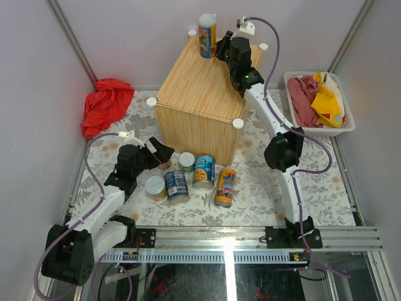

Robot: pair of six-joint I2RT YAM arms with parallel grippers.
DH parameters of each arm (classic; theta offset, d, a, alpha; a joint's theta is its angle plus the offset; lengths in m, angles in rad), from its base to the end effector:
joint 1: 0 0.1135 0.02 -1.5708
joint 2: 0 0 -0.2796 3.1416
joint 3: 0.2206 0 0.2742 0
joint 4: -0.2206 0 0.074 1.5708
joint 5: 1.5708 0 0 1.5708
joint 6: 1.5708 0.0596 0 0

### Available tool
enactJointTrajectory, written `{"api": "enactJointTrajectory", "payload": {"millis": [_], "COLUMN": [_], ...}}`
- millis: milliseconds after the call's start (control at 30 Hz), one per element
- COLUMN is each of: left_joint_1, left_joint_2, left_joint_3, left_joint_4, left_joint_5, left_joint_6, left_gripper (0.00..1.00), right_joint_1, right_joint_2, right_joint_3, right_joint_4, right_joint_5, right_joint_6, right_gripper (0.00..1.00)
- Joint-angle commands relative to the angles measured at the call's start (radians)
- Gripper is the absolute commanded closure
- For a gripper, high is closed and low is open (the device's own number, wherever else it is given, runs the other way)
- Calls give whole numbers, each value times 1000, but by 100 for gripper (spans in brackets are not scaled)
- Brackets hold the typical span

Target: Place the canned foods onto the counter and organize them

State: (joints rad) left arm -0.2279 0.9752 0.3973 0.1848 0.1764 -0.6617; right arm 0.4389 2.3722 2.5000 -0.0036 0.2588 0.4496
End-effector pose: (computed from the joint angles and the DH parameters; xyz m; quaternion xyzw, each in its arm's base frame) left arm 0.2339 -0.0650 0.1982 -0.1305 0.8195 -0.3042 0.4679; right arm 0.5579 0.2451 0.4179 0.1002 0.6558 0.2424 0.7079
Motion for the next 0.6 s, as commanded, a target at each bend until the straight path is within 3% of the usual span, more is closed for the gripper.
{"api": "enactJointTrajectory", "payload": {"millis": [0, 567], "left_joint_1": [6, 13], "left_joint_2": [-19, 14], "left_joint_3": [4, 5], "left_joint_4": [52, 66], "left_joint_5": [-1, 7], "left_joint_6": [-1, 26], "left_gripper": [0, 0], "right_joint_1": [23, 63], "right_joint_2": [-19, -39], "right_joint_3": [41, -1], "right_joint_4": [10, -40], "right_joint_5": [-63, -131], "right_joint_6": [31, 34], "right_gripper": [71, 68]}}
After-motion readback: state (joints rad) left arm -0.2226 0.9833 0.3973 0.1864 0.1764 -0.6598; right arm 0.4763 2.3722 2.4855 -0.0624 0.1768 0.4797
